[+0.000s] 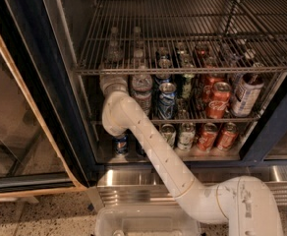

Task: Pick water bottle from middle shelf of fridge

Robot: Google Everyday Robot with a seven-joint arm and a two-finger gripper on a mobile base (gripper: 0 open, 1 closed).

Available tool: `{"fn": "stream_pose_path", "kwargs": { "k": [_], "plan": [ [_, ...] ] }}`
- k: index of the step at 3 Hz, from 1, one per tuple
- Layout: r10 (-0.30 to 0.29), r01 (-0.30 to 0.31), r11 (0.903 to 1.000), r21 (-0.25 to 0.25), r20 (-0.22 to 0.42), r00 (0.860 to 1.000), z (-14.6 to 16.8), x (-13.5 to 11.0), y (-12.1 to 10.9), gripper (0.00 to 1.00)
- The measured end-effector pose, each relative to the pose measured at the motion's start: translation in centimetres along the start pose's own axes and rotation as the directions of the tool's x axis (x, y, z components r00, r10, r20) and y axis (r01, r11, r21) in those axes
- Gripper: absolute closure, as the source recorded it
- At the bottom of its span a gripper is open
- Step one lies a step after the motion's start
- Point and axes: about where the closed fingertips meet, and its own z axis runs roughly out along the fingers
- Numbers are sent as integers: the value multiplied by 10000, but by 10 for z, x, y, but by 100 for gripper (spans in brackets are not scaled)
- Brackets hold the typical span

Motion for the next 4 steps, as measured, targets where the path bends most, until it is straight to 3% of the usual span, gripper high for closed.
{"fn": "stream_pose_path", "kwargs": {
  "k": [1,3,4],
  "plan": [
    [2,-2,10000,-2,-3,10000,0,0,0,40],
    [2,-2,10000,-2,-3,10000,0,0,0,86],
    [0,0,10000,1,-2,10000,0,0,0,100]
  ]
}}
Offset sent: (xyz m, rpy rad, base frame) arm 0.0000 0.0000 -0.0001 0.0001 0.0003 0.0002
